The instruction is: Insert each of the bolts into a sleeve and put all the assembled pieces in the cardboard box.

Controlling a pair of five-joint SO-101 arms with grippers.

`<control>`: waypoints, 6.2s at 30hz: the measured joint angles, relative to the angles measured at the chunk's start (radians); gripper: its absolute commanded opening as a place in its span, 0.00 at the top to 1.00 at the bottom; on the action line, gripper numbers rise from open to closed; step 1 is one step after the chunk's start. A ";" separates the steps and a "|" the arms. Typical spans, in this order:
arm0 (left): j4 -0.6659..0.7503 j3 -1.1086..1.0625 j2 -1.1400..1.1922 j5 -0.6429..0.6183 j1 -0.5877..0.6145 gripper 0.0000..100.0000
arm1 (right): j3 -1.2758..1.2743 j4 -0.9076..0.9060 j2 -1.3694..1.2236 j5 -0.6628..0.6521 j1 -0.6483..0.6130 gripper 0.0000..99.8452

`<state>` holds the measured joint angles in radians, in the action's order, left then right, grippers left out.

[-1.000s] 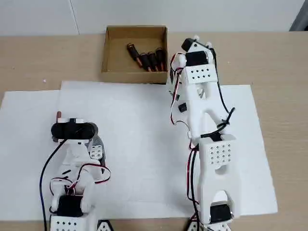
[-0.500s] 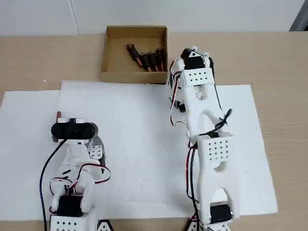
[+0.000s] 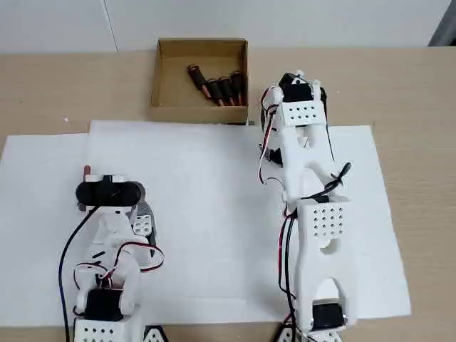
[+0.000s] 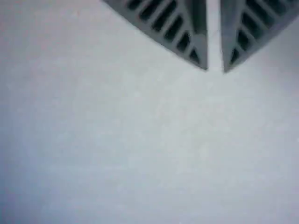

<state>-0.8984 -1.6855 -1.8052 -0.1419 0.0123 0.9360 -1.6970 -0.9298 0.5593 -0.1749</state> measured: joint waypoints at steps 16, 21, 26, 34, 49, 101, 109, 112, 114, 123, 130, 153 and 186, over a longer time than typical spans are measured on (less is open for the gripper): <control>0.000 0.000 0.000 0.000 0.000 0.99 | 0.000 0.011 0.015 -0.002 -0.012 0.75; 0.000 0.000 0.000 0.000 0.000 0.99 | 0.000 0.029 0.021 -0.026 -0.005 0.84; 0.000 0.000 0.000 0.000 0.000 0.99 | 0.000 0.038 0.021 -0.029 0.014 0.86; 0.000 0.000 0.000 0.000 0.000 0.99 | 0.000 0.044 0.021 -0.034 0.021 0.86; 0.000 0.000 0.000 0.000 0.000 0.99 | 0.000 0.044 0.021 -0.034 0.029 1.00; -0.307 0.505 0.163 0.000 0.000 0.99 | -1.703 0.216 2.120 -0.152 0.124 1.00; -0.307 0.893 0.660 0.000 0.002 0.99 | -1.788 0.272 2.177 -0.150 0.124 1.00; -0.307 1.014 0.833 0.002 0.040 0.99 | -1.788 0.298 2.177 -0.150 0.124 1.00; -0.307 1.074 0.936 0.000 0.075 0.99 | -1.788 0.315 2.177 -0.150 0.124 1.00; -0.362 1.212 1.293 0.189 0.242 0.99 | -1.801 0.373 2.177 -0.150 0.123 1.00; -0.508 1.369 1.553 0.384 0.285 0.99 | -1.927 0.456 2.177 -0.150 0.121 1.00; -0.816 1.881 2.160 0.394 0.425 0.88 | -1.944 0.549 2.177 -0.184 0.121 1.00; -0.793 1.890 2.269 0.396 0.402 0.99 | -1.944 0.586 2.177 -0.184 0.077 1.00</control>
<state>-1.6916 0.2048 0.4641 0.2539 0.4143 -1.0081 -1.1109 1.2474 0.3751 -0.0982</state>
